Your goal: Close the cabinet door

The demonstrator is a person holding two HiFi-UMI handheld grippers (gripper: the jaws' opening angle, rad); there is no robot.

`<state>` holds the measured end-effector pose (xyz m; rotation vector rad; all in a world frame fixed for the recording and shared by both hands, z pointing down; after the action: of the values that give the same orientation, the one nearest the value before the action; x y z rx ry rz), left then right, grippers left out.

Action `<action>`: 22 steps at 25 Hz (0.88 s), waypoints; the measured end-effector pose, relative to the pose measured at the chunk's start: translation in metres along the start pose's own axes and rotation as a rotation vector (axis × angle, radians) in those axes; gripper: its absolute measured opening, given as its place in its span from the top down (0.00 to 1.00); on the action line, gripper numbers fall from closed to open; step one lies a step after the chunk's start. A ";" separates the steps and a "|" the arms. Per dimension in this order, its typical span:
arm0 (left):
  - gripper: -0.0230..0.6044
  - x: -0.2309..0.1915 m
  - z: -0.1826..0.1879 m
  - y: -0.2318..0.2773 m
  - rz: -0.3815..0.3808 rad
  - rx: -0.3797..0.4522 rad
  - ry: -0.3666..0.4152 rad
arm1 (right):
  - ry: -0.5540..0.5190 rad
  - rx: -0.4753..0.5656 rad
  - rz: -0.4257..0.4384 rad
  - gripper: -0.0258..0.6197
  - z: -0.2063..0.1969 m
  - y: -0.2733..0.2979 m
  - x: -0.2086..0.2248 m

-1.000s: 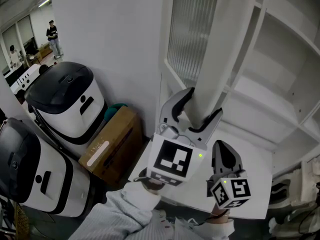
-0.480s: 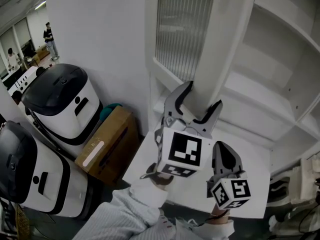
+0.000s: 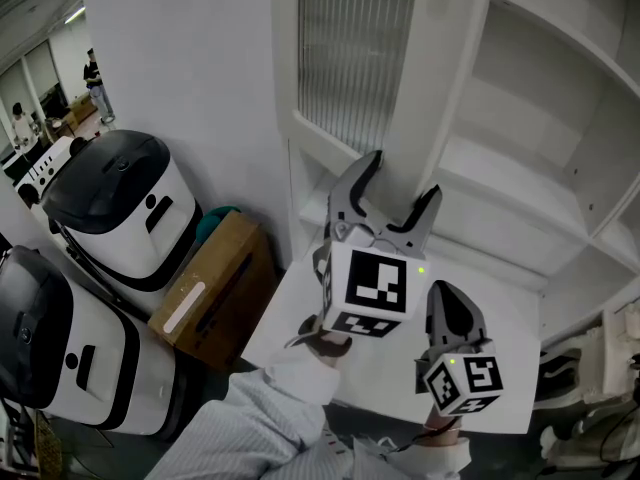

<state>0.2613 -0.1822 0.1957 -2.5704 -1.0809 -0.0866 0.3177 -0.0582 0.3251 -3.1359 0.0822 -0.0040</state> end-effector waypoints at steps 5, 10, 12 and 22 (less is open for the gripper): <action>0.44 0.004 -0.002 0.007 0.010 0.010 0.000 | 0.003 0.001 -0.006 0.94 -0.002 -0.001 0.003; 0.44 0.008 -0.005 0.016 0.011 0.009 0.007 | 0.008 -0.001 -0.012 0.94 -0.004 -0.003 0.004; 0.44 0.009 -0.005 0.020 0.012 0.010 0.009 | 0.011 -0.003 -0.017 0.94 -0.005 -0.005 0.007; 0.44 0.016 -0.009 0.035 -0.022 0.008 0.028 | 0.029 -0.018 -0.024 0.94 -0.013 -0.004 0.014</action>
<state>0.2981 -0.1971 0.1969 -2.5426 -1.0969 -0.1229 0.3319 -0.0551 0.3384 -3.1550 0.0457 -0.0496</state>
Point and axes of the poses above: the fingertips, and each gripper's own axes: y forward along the fingers, x to its right, z out of its top, the point moved 4 cm from there along -y, backward along the fingers, and after that the axes turned 14 degrees about z, right-handed, at the moved point
